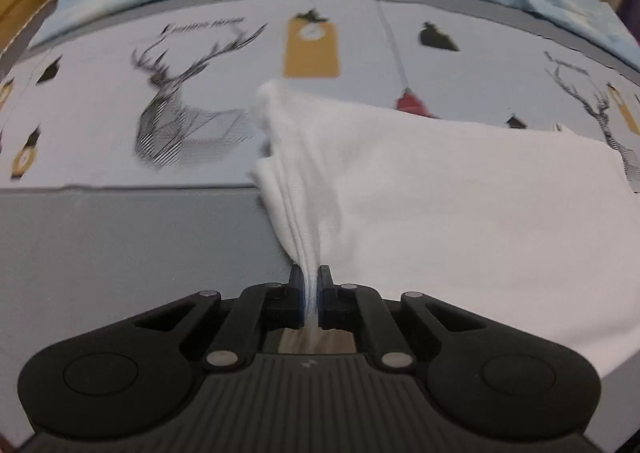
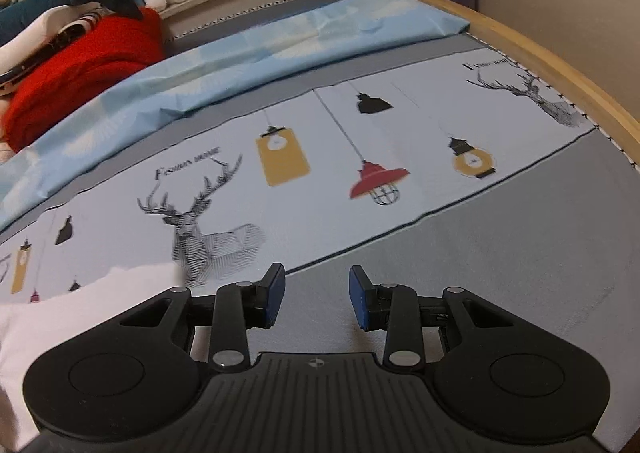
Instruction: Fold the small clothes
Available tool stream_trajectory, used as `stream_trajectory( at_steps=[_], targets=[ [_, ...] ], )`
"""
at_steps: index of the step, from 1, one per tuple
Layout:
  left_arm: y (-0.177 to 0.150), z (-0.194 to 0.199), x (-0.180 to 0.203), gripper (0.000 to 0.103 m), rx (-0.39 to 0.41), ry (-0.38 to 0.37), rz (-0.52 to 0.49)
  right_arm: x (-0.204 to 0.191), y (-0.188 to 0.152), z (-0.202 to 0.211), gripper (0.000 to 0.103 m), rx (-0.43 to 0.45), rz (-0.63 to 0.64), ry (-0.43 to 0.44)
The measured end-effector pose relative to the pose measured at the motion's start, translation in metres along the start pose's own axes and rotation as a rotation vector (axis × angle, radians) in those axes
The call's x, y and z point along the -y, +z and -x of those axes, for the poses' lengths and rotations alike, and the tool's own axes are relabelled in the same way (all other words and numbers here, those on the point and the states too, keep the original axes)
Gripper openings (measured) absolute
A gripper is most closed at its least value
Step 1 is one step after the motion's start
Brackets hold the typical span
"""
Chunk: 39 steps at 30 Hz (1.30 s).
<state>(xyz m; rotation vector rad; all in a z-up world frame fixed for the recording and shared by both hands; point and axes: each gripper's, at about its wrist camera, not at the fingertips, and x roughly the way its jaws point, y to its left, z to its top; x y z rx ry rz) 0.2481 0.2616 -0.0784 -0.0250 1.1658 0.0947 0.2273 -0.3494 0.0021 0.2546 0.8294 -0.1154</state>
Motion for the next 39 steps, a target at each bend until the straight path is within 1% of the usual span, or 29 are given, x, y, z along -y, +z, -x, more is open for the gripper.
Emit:
stream_trajectory(
  at_steps=[3,4,5,7,9,10,12,16,17,18,19,20,21,23,24,27,29,30,32,34,36,38,39],
  targets=[
    [0.006,0.01,0.0,0.005,0.013,-0.007,0.032,-0.004,-0.002,0.007,0.037,0.011,0.025,0.021],
    [0.009,0.016,0.006,0.005,0.023,-0.023,0.038,-0.003,-0.002,0.01,0.037,0.017,0.032,0.027],
    [0.013,0.023,0.012,0.005,0.034,-0.054,0.049,-0.003,-0.003,0.014,0.037,0.021,0.033,0.031],
    [0.022,0.038,0.031,0.005,0.048,-0.157,0.094,0.003,-0.003,0.02,0.037,0.033,0.029,0.042],
    [0.032,0.052,0.061,0.005,0.069,-0.237,0.104,0.01,-0.004,0.026,0.037,0.039,0.014,0.05],
    [0.036,0.058,0.079,0.005,0.079,-0.294,0.106,0.013,-0.004,0.027,0.037,0.038,0.01,0.053],
    [0.042,0.067,0.125,0.005,0.076,-0.415,0.129,0.018,-0.007,0.028,0.037,0.032,0.01,0.052],
    [0.053,0.065,0.213,0.006,0.065,-0.567,0.152,0.026,-0.013,0.03,0.037,0.019,0.005,0.051],
    [0.054,0.063,0.233,0.007,0.059,-0.606,0.165,0.027,-0.013,0.03,0.037,0.017,0.004,0.059],
    [0.056,0.061,0.251,0.009,0.045,-0.67,0.159,0.026,-0.014,0.03,0.037,0.016,0.007,0.066],
    [0.057,0.062,0.264,0.013,0.029,-0.74,0.142,0.025,-0.014,0.03,0.037,0.018,0.012,0.075],
    [0.058,0.065,0.269,0.017,0.04,-0.794,0.145,0.023,-0.014,0.029,0.037,0.019,0.016,0.083],
    [0.059,0.07,0.267,0.019,0.077,-0.807,0.154,0.022,-0.014,0.028,0.037,0.015,0.018,0.097],
    [0.063,0.075,0.257,0.019,0.122,-0.783,0.129,0.016,-0.015,0.024,0.037,0.001,0.02,0.137],
    [0.063,0.073,0.251,0.019,0.118,-0.76,0.111,0.011,-0.016,0.022,0.037,-0.009,0.026,0.159],
    [0.055,0.061,0.236,0.019,0.054,-0.669,0.053,-0.007,-0.02,0.008,0.039,-0.087,0.038,0.263],
    [0.047,0.052,0.219,0.019,0.027,-0.591,0.027,-0.025,-0.027,-0.006,0.043,-0.175,0.038,0.339],
    [0.045,0.048,0.21,0.019,0.017,-0.574,0.02,-0.038,-0.033,-0.013,0.043,-0.221,0.049,0.374],
    [0.042,0.04,0.187,0.019,0.004,-0.554,0.003,-0.064,-0.043,-0.023,0.044,-0.295,0.09,0.429],
    [0.039,0.038,0.175,0.019,-0.004,-0.539,-0.007,-0.09,-0.056,-0.033,0.049,-0.378,0.135,0.473],
    [0.034,0.042,0.16,0.019,-0.008,-0.552,-0.015,-0.11,-0.069,-0.042,0.056,-0.449,0.163,0.486],
    [0.032,0.044,0.158,0.019,-0.01,-0.558,-0.042,-0.122,-0.082,-0.051,0.055,-0.499,0.179,0.471],
    [0.031,0.044,0.159,0.019,-0.012,-0.562,-0.061,-0.125,-0.086,-0.053,0.049,-0.51,0.193,0.46]
  ],
)
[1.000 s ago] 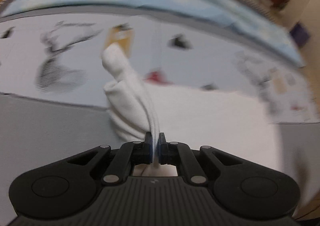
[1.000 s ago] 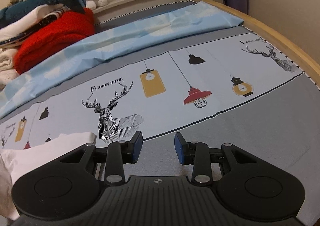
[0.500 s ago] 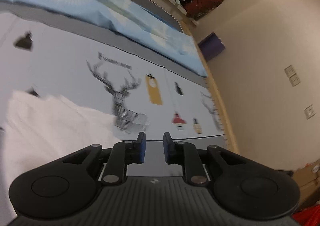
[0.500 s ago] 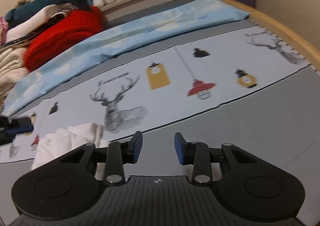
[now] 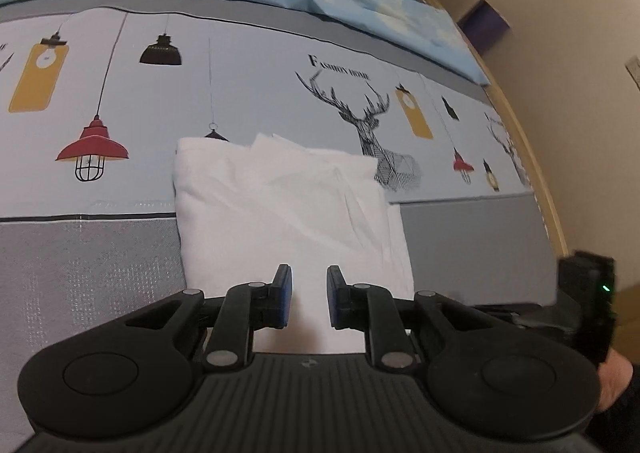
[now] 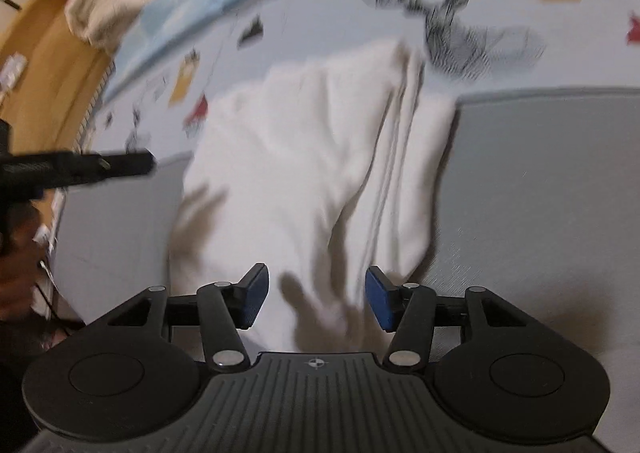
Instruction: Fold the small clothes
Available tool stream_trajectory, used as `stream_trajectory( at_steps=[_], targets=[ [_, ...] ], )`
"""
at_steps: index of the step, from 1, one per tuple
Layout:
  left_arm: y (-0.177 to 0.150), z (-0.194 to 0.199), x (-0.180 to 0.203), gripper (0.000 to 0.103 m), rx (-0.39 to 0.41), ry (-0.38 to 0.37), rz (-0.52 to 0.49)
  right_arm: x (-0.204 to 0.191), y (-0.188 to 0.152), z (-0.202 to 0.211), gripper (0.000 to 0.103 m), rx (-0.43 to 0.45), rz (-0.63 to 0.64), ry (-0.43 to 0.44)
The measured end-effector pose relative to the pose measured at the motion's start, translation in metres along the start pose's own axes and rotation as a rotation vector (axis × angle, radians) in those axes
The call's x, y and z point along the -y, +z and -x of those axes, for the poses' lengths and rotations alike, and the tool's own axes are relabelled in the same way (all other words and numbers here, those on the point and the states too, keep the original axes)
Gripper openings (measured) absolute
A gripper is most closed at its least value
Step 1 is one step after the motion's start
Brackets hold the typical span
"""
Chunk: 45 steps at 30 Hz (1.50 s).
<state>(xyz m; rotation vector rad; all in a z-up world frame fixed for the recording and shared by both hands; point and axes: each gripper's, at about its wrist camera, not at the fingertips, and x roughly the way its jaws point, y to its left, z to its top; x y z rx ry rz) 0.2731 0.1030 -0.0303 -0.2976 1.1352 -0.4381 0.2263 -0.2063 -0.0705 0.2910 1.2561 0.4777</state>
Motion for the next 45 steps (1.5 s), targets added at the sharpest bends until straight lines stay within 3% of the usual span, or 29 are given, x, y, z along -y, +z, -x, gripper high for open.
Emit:
stream_trajectory(
  at_steps=[2,6,9,11,13,14,16,17,19,20,21,25,30,31,32,35,37,39,41,43,45],
  targets=[
    [-0.004,0.001,0.003,0.019,-0.023,-0.009,-0.032,0.0,-0.003,0.001,0.019,0.001,0.021,-0.002],
    [-0.012,-0.006,0.015,0.019,-0.055,-0.03,-0.113,-0.002,0.001,0.055,0.008,0.132,0.044,0.059],
    [-0.019,-0.014,0.024,0.019,-0.085,-0.074,-0.178,0.007,-0.008,0.08,0.007,0.149,0.074,0.053],
    [-0.03,-0.032,0.027,0.019,-0.142,-0.09,-0.216,0.012,-0.02,0.055,0.008,0.004,0.157,-0.043],
    [-0.045,-0.06,0.026,0.019,-0.235,-0.027,-0.251,0.02,-0.029,0.032,0.009,-0.117,0.203,-0.156],
    [-0.055,-0.075,0.026,0.018,-0.284,0.023,-0.281,0.023,-0.027,0.033,0.012,-0.106,0.2,-0.18],
    [-0.065,-0.089,0.027,0.017,-0.339,0.061,-0.339,0.026,-0.011,0.054,0.016,0.006,0.144,-0.098],
    [-0.063,-0.087,0.028,0.018,-0.331,0.052,-0.337,0.027,-0.002,0.068,0.016,0.099,0.117,-0.059],
    [-0.051,-0.071,0.024,0.019,-0.265,0.003,-0.29,0.028,0.014,0.085,0.033,0.281,0.05,-0.02],
    [-0.045,-0.064,0.02,0.023,-0.23,-0.012,-0.267,0.031,0.021,0.085,0.042,0.334,0.012,-0.014],
    [-0.039,-0.056,0.014,0.025,-0.196,-0.017,-0.233,0.034,0.027,0.081,0.043,0.357,-0.024,-0.021],
    [-0.022,-0.035,-0.02,0.025,-0.086,0.027,-0.084,0.047,0.05,0.036,0.043,0.31,-0.135,-0.078],
    [-0.009,-0.022,-0.048,0.03,-0.018,0.076,0.027,0.048,0.072,-0.014,0.043,0.245,-0.188,-0.093],
    [-0.005,-0.02,-0.051,0.03,-0.016,0.081,0.039,0.046,0.073,-0.017,0.038,0.25,-0.177,-0.081],
    [-0.003,-0.018,-0.054,0.03,-0.01,0.089,0.048,0.043,0.073,-0.018,0.003,0.268,-0.158,-0.091],
    [0.003,-0.016,-0.056,0.03,0.005,0.083,0.075,0.032,0.077,0.006,0.004,0.426,-0.152,-0.102],
    [0.006,-0.015,-0.057,0.03,0.022,0.071,0.094,0.027,0.076,0.019,0.004,0.526,-0.118,-0.184],
    [0.011,-0.022,-0.051,0.03,0.023,0.044,0.107,0.033,0.079,0.004,0.01,0.482,-0.108,-0.304],
    [0.017,-0.025,-0.043,0.03,0.025,0.024,0.105,0.044,0.081,-0.003,0.015,0.394,-0.15,-0.346],
    [0.018,-0.031,-0.032,0.03,0.022,-0.01,0.087,0.04,0.077,0.012,0.015,0.451,-0.149,-0.337],
    [0.017,-0.036,-0.021,0.03,0.0,-0.046,0.043,0.024,0.073,0.033,0.016,0.53,-0.06,-0.274]
  ],
)
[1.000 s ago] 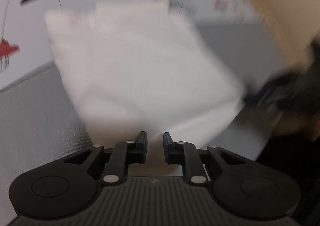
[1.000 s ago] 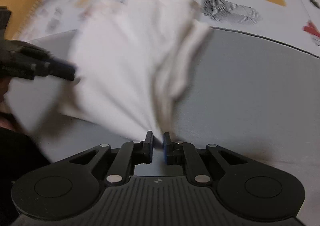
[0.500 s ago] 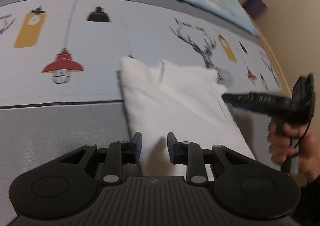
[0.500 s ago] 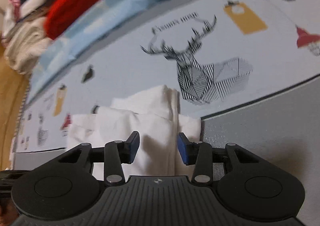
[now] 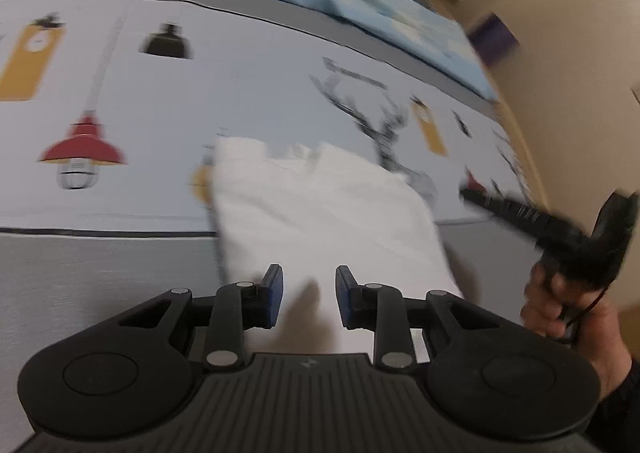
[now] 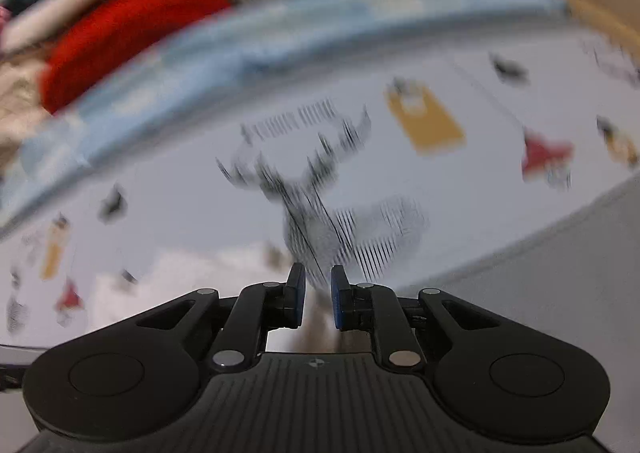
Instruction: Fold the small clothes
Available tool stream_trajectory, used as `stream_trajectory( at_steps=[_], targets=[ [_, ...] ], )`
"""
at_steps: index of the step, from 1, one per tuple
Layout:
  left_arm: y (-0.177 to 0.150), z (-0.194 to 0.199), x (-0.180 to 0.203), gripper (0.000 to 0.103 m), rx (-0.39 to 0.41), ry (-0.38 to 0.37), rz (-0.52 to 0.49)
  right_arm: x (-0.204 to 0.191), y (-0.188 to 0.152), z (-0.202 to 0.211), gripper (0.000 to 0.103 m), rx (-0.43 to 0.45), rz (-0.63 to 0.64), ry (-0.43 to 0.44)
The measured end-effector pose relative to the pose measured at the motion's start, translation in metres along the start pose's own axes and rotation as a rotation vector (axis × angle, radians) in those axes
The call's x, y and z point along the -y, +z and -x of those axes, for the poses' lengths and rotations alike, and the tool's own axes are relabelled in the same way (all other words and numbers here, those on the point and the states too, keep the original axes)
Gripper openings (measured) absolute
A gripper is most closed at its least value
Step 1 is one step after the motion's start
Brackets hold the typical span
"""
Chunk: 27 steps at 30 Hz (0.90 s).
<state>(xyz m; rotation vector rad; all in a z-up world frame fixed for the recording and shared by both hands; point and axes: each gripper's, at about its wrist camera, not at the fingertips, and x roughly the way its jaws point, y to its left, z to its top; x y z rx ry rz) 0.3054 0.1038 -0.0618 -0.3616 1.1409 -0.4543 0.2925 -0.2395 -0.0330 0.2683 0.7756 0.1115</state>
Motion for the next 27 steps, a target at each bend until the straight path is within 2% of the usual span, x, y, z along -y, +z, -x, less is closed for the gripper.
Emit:
stream_trajectory(
  at_steps=[1,2,3,4,5,6,7,8,9,11,12,13,14,15,16,17,18,19,20,21,23,25,27],
  targets=[
    [-0.002,-0.003,0.006,0.03,-0.016,-0.012,-0.032,-0.006,0.0,0.01,0.016,0.013,0.044,0.082],
    [-0.004,-0.007,0.011,0.03,-0.033,-0.023,-0.062,-0.01,-0.003,0.014,0.024,-0.017,0.08,0.162],
    [-0.009,-0.013,0.014,0.03,-0.062,-0.035,-0.094,-0.013,-0.008,0.014,0.031,-0.071,0.111,0.235],
    [-0.014,-0.021,0.015,0.03,-0.1,-0.028,-0.12,-0.017,-0.016,0.01,0.032,-0.153,0.154,0.302],
    [-0.021,-0.032,0.015,0.029,-0.149,0.014,-0.149,-0.021,-0.026,0.003,0.032,-0.229,0.213,0.318],
    [-0.028,-0.042,0.013,0.027,-0.19,0.066,-0.175,-0.024,-0.04,-0.007,0.032,-0.32,0.299,0.269],
    [-0.033,-0.048,0.012,0.025,-0.222,0.093,-0.194,-0.023,-0.055,-0.019,0.032,-0.401,0.379,0.174],
    [-0.033,-0.046,0.012,0.025,-0.221,0.079,-0.193,-0.018,-0.063,-0.023,0.035,-0.432,0.405,0.117],
    [-0.029,-0.04,0.012,0.026,-0.213,0.07,-0.175,-0.011,-0.06,-0.021,0.051,-0.42,0.364,0.098],
    [-0.023,-0.023,0.018,0.028,-0.152,0.035,-0.185,-0.005,-0.046,-0.006,0.046,-0.379,0.271,0.172],
    [-0.023,-0.016,0.022,0.03,-0.135,-0.019,-0.205,-0.003,-0.04,0.004,0.045,-0.346,0.251,0.228],
    [-0.026,-0.016,0.024,0.031,-0.152,-0.065,-0.218,-0.003,-0.038,0.011,0.045,-0.335,0.246,0.283],
    [-0.031,-0.022,0.024,0.031,-0.187,-0.069,-0.238,-0.003,-0.042,0.011,0.045,-0.37,0.256,0.319],
    [-0.04,-0.034,0.026,0.029,-0.242,-0.029,-0.286,0.0,-0.049,0.004,0.042,-0.431,0.289,0.314],
    [-0.05,-0.045,0.028,0.027,-0.292,0.008,-0.341,-0.001,-0.062,-0.005,0.042,-0.509,0.369,0.257],
    [-0.055,-0.048,0.029,0.027,-0.312,0.014,-0.376,0.0,-0.076,-0.012,0.052,-0.57,0.444,0.213],
    [-0.054,-0.046,0.031,0.028,-0.312,0.004,-0.382,0.001,-0.08,-0.013,0.059,-0.586,0.464,0.211],
    [-0.048,-0.04,0.031,0.029,-0.299,-0.006,-0.356,0.002,-0.076,-0.01,0.059,-0.576,0.454,0.216],
    [-0.04,-0.033,0.029,0.035,-0.265,-0.021,-0.326,0.003,-0.069,-0.004,0.058,-0.542,0.436,0.219],
    [-0.032,-0.024,0.024,0.051,-0.21,-0.041,-0.281,0.004,-0.059,0.0,0.058,-0.489,0.409,0.225],
    [-0.015,-0.013,0.008,0.071,-0.094,-0.04,-0.139,0.011,-0.041,0.006,0.059,-0.37,0.287,0.25],
    [-0.001,-0.01,-0.016,0.074,-0.007,0.02,0.029,0.025,-0.032,-0.004,0.061,-0.323,0.103,0.243],
    [0.004,-0.019,-0.035,0.074,0.003,0.04,0.149,0.035,-0.032,-0.02,0.062,-0.346,-0.001,0.222]
  ],
)
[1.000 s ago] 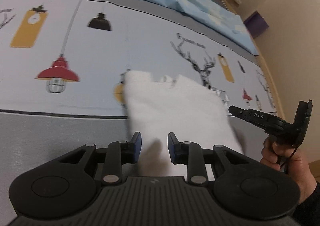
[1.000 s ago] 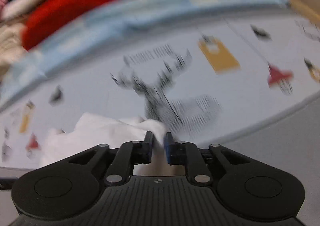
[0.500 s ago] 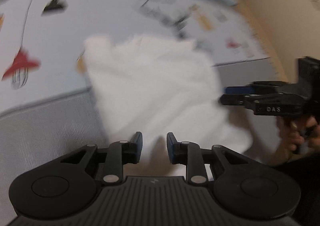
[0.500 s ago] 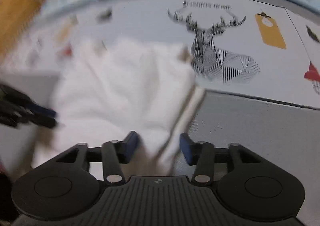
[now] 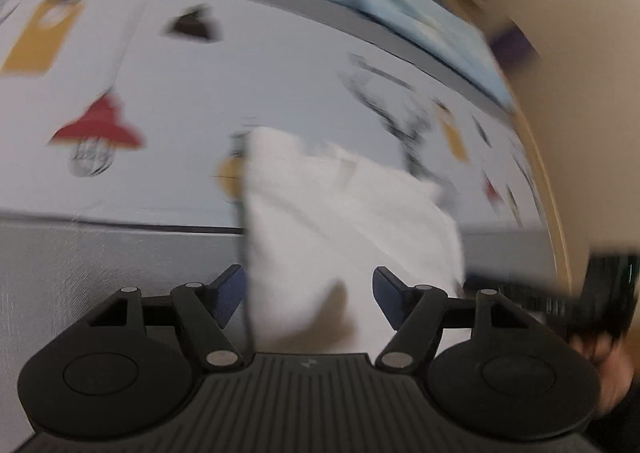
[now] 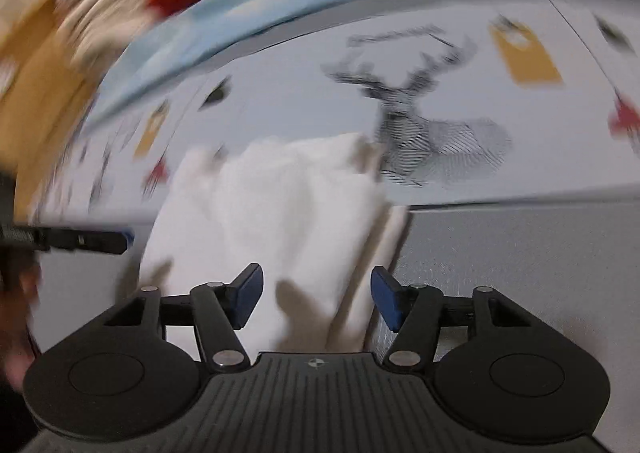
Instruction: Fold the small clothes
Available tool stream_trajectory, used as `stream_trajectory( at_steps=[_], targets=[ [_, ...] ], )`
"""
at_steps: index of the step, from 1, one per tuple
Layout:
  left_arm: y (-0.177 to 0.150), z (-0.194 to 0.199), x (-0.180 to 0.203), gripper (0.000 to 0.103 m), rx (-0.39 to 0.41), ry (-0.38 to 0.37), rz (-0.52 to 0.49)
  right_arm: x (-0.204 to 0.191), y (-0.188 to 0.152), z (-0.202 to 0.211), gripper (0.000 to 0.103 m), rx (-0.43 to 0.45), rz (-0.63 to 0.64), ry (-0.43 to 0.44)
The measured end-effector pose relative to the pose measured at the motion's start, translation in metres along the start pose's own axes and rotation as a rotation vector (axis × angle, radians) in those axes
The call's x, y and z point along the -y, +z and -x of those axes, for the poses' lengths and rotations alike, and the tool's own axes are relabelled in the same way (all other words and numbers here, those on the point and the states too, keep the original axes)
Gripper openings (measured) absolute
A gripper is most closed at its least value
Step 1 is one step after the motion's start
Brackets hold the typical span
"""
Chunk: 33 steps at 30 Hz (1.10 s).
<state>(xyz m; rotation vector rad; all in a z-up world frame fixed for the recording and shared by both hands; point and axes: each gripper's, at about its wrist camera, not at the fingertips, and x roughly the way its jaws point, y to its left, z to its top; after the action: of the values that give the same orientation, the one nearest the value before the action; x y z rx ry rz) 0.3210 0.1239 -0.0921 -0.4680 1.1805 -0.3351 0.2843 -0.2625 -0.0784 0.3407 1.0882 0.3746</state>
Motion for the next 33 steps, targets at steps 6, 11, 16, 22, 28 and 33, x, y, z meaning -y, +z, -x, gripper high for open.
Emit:
stream_trajectory(
  at_steps=[6,11,16,22,28,33],
  targets=[
    [0.0,-0.046,-0.016,0.073,-0.075,-0.03,0.089,0.019,-0.007,-0.029,0.066,-0.03,-0.139,0.008],
    [0.0,-0.056,-0.008,0.065,-0.048,-0.047,0.038,0.019,-0.001,-0.035,0.063,-0.01,-0.12,0.025],
    [0.005,-0.062,-0.005,0.065,-0.056,-0.038,0.004,0.022,0.005,-0.041,0.048,-0.009,-0.122,0.045],
    [0.007,-0.058,-0.006,0.039,-0.053,-0.03,-0.012,0.018,0.007,-0.043,0.024,0.008,-0.117,0.045],
    [0.031,-0.01,0.023,0.028,0.159,-0.016,-0.17,-0.014,0.022,-0.019,0.018,0.253,-0.007,0.055],
    [0.043,0.029,0.022,0.049,0.396,0.032,-0.134,-0.043,0.038,0.003,0.055,0.51,0.06,-0.13]
  ],
)
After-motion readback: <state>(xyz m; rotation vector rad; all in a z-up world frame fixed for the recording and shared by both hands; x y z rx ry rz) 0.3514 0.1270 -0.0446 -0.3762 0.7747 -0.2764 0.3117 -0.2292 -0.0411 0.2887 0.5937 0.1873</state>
